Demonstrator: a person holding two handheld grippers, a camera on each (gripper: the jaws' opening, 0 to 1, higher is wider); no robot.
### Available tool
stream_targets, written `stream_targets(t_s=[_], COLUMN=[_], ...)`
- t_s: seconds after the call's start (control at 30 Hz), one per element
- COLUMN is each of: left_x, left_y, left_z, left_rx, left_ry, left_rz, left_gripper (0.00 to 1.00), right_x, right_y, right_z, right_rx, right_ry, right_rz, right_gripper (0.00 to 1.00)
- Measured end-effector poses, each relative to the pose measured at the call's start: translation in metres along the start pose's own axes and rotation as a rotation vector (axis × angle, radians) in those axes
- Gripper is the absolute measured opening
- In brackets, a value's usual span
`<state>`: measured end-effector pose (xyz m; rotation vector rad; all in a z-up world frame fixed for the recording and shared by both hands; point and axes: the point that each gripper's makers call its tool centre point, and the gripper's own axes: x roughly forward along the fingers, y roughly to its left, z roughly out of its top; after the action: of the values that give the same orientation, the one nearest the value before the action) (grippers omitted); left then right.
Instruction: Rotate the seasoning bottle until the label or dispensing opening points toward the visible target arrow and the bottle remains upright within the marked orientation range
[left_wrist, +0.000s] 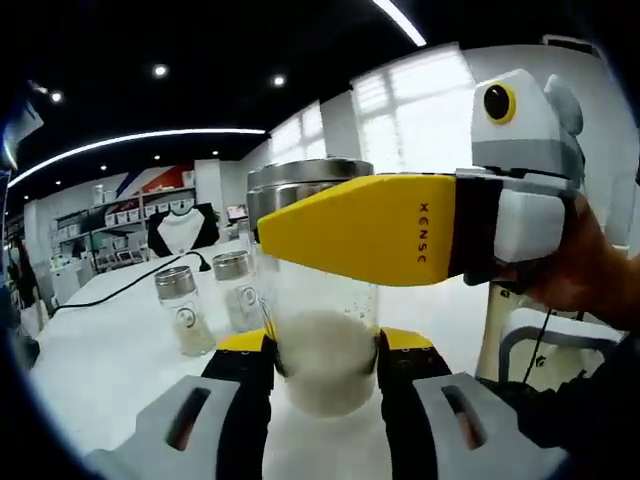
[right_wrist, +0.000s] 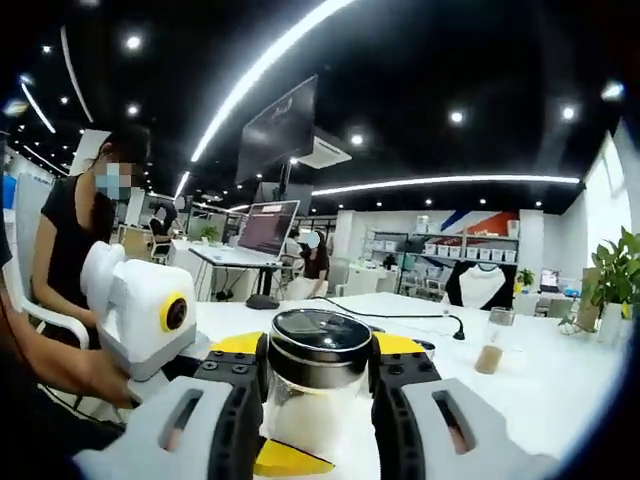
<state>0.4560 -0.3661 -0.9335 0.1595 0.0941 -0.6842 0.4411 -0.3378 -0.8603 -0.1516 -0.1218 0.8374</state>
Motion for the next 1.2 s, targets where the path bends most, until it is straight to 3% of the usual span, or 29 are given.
stream_targets(t_s=[0.17, 0.33, 0.4, 0.6, 0.67, 0.77, 0.87, 0.9, 0.97, 1.1, 1.2], left_x=[0.001, 0.003, 0.004, 0.001, 0.000, -0.002, -0.005, -0.007, -0.010, -0.017, -0.017], left_y=[-0.004, -0.009, -0.011, -0.018, -0.018, -0.019, -0.026, -0.031, -0.033, -0.037, -0.036], left_z=[0.007, 0.006, 0.006, 0.021, 0.023, 0.024, 0.022, 0.022, 0.024, 0.026, 0.022], left_rx=[-0.080, -0.088, -0.077, -0.111, -0.098, -0.079, -0.082, -0.090, -0.086, -0.085, -0.098], left_ry=[-0.030, -0.036, -0.038, -0.109, -0.124, -0.121, -0.111, -0.108, -0.115, -0.109, -0.076], left_rz=[0.033, 0.047, 0.024, -0.106, -0.121, -0.140, -0.214, -0.265, -0.290, -0.348, -0.334], left_gripper=[0.43, 0.43, 0.43, 0.43, 0.43, 0.44, 0.45, 0.45, 0.46, 0.45, 0.45], right_x=[0.001, -0.001, -0.004, -0.011, -0.012, -0.013, -0.016, -0.018, -0.022, -0.024, -0.020], right_y=[-0.005, -0.011, -0.013, -0.013, -0.010, -0.003, 0.008, 0.009, 0.015, 0.019, 0.021], right_z=[-0.004, -0.006, -0.006, 0.004, 0.008, 0.010, 0.009, 0.009, 0.014, 0.017, 0.013], right_rx=[0.023, 0.050, 0.067, 0.112, 0.117, 0.103, 0.118, 0.130, 0.142, 0.134, 0.138], right_ry=[-0.001, 0.003, 0.014, -0.019, -0.033, -0.043, -0.034, -0.034, -0.054, -0.065, -0.051], right_rz=[-0.063, -0.099, -0.088, 0.013, 0.042, 0.091, 0.189, 0.206, 0.260, 0.289, 0.285], right_gripper=[0.39, 0.39, 0.38, 0.38, 0.38, 0.38, 0.38, 0.38, 0.38, 0.38, 0.39])
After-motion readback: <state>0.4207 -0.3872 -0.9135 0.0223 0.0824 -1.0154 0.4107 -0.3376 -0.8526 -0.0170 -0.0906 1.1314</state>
